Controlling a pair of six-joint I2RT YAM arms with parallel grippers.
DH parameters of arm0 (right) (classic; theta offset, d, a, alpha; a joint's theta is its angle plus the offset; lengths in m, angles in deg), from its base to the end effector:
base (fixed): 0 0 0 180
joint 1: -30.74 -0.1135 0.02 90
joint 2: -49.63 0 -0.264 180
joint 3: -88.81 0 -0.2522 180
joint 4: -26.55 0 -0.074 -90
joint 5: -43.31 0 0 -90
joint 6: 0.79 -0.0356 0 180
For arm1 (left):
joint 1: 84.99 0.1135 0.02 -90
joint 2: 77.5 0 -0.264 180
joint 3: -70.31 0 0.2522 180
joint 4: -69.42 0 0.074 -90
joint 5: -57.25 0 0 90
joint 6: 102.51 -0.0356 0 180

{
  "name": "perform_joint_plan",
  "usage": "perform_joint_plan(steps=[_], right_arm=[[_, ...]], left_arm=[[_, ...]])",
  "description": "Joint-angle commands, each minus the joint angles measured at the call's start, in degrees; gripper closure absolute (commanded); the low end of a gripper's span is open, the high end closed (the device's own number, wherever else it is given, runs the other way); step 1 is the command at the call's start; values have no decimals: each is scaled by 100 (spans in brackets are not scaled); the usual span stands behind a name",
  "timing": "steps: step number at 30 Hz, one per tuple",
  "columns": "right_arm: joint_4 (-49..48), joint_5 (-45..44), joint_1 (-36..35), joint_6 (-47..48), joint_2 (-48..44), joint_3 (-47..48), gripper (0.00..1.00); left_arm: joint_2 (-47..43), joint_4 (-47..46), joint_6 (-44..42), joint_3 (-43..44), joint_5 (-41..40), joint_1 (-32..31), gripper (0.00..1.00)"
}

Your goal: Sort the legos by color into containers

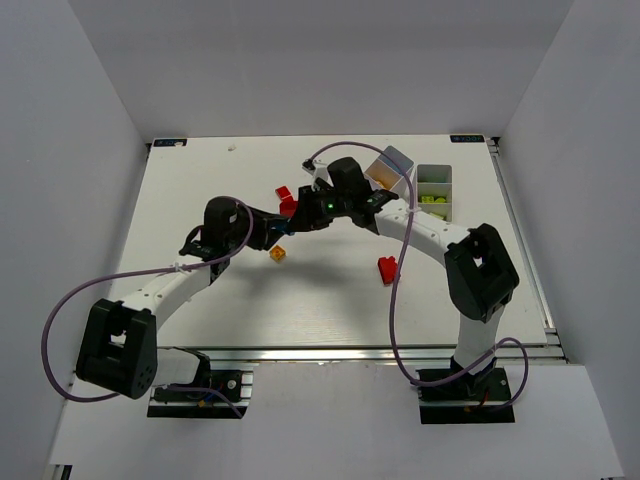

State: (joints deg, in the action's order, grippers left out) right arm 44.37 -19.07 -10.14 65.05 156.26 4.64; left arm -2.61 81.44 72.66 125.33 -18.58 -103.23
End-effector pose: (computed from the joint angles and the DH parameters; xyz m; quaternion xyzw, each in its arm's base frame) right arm 0.3188 0.2978 0.2686 -0.2420 0.8085 0.4395 0.3076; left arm 0.2637 -0.0961 0.2253 -0.4284 0.7567 -0.4451 0.2140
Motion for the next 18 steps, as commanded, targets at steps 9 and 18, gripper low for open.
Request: perform_joint_plan(steps=[9,18], right_arm=[[-265,7,168,491,-142,64,100],[577,-714,1405,3090,-564,187,100]], left_arm=[[-71,-65,-104,23,-98,-22,29],[-273,1324,-1203,331,-933,215,15]])
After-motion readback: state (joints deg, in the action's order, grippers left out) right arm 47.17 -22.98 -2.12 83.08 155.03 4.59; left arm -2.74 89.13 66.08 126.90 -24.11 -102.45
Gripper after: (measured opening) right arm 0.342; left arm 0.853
